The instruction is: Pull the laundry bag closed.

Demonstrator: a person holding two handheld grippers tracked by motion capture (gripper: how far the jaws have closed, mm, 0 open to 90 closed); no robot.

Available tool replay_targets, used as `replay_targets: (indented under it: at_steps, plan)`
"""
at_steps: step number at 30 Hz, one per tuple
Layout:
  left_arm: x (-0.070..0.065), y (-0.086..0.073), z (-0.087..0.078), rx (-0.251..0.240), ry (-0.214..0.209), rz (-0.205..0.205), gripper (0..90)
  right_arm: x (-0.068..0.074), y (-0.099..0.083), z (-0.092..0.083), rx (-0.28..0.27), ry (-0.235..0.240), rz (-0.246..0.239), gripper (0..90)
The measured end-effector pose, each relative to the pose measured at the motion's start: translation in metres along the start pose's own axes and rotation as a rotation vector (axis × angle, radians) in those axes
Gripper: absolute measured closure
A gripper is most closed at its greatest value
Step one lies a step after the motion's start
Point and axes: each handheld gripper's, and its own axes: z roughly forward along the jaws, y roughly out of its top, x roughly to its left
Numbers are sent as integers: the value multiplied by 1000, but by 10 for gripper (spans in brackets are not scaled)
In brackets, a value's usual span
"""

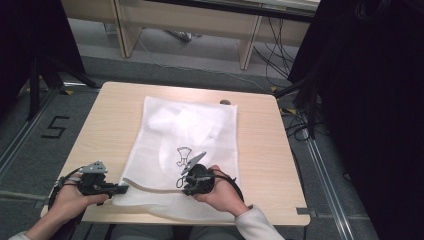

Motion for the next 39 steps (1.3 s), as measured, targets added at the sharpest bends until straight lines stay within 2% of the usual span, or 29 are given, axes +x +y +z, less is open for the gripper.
replay_targets:
  at_steps: [1, 2, 4, 6, 9, 10, 13, 35, 39]
  plan:
    - [1, 0, 0, 5, -4, 2, 857, -1, 0, -1, 1, 1, -1, 821]
    - [0, -1, 1, -14, 1, -1, 857, -1, 0, -2, 0, -5, 4, 822]
    - [1, 0, 0, 5, 0, 4, 857, 0, 1, -4, 10, -5, 2, 823]
    - [0, 0, 0, -4, 15, 5, 858, 0, 1, -3, 26, -5, -1, 823]
    - [1, 0, -1, 2, 8, -4, 858, 0, -2, -1, 63, -6, -12, 823]
    - [1, -1, 0, -15, 7, -3, 857, 0, -3, -1, 64, -11, -8, 823]
    - [1, -1, 0, -7, 5, -2, 858, -1, -4, -2, 51, -3, -3, 823]
    - [2, -2, 0, -11, 12, -13, 857, -6, -19, -10, 53, -12, 40, 823]
    - [2, -1, -1, 11, 8, -9, 858, -8, -24, -12, 56, -16, 52, 823]
